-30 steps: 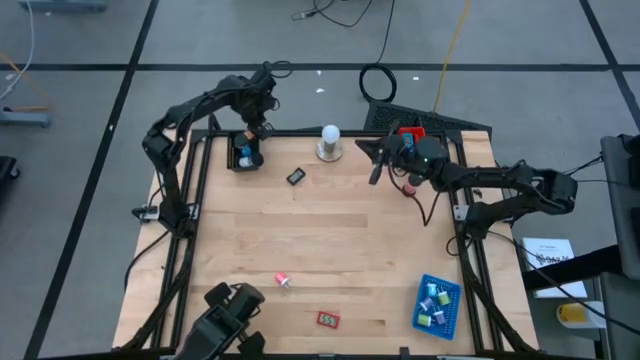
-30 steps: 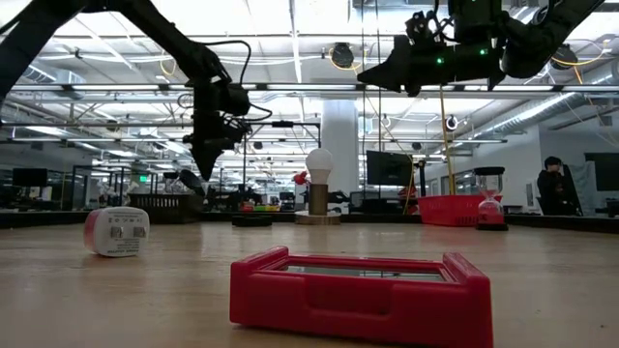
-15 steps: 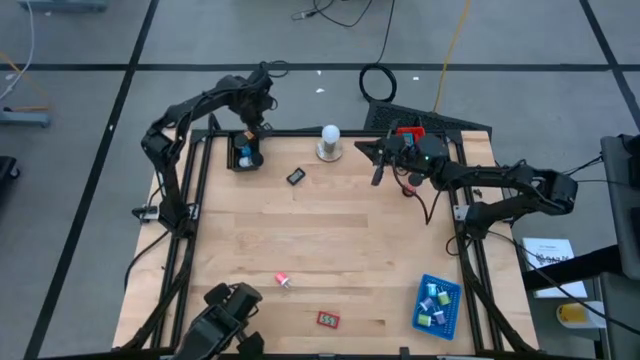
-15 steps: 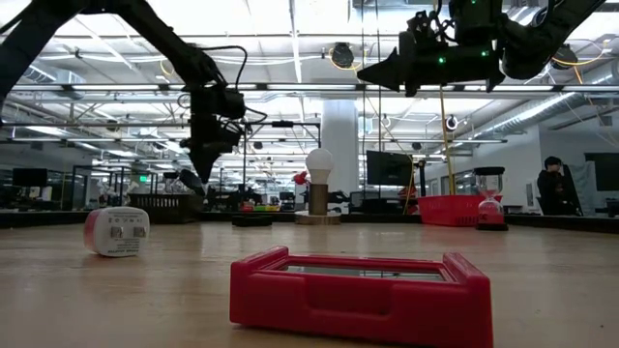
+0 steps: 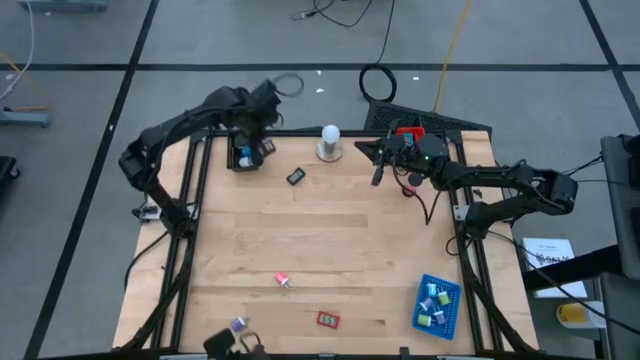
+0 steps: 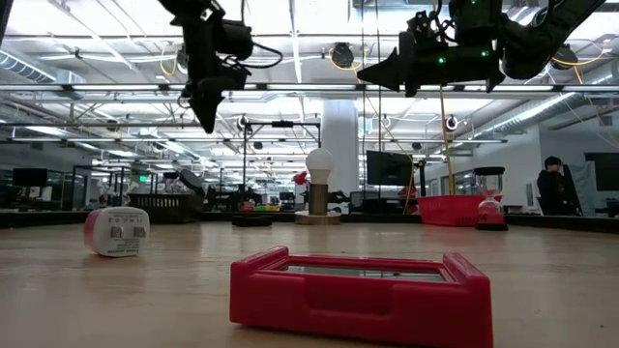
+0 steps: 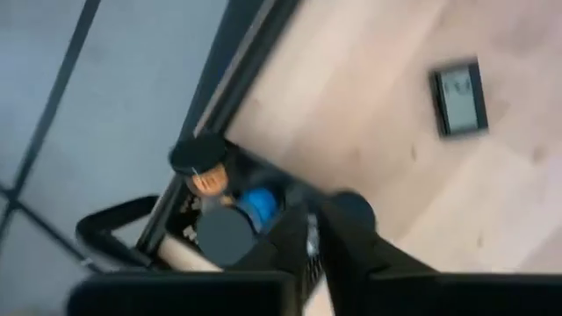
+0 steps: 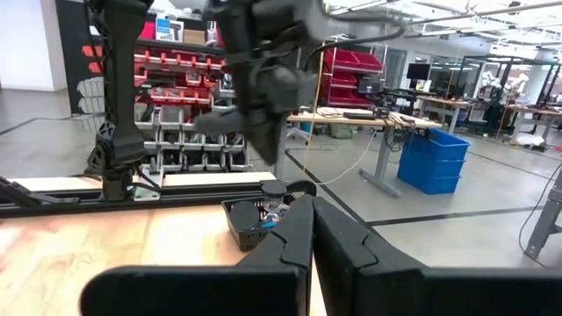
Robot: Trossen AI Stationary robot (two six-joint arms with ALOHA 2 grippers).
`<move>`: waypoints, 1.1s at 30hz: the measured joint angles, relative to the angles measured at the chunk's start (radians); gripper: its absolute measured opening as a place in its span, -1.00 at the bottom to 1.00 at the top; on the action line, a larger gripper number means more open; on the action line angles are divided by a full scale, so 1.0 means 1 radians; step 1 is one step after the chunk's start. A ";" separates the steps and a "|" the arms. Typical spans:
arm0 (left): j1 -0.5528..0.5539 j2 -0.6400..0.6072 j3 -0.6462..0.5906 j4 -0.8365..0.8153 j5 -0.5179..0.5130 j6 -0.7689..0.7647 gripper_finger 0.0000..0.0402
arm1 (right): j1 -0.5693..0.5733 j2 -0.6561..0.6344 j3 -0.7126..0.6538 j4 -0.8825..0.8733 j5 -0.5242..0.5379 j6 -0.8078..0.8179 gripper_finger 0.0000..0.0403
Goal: Pick & Place Office items
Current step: Remove the white hourglass from the black bin
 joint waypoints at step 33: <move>-0.111 0.280 -0.005 -0.140 -0.226 0.065 0.72 | 0.000 0.000 0.000 -0.001 -0.079 0.005 -1.00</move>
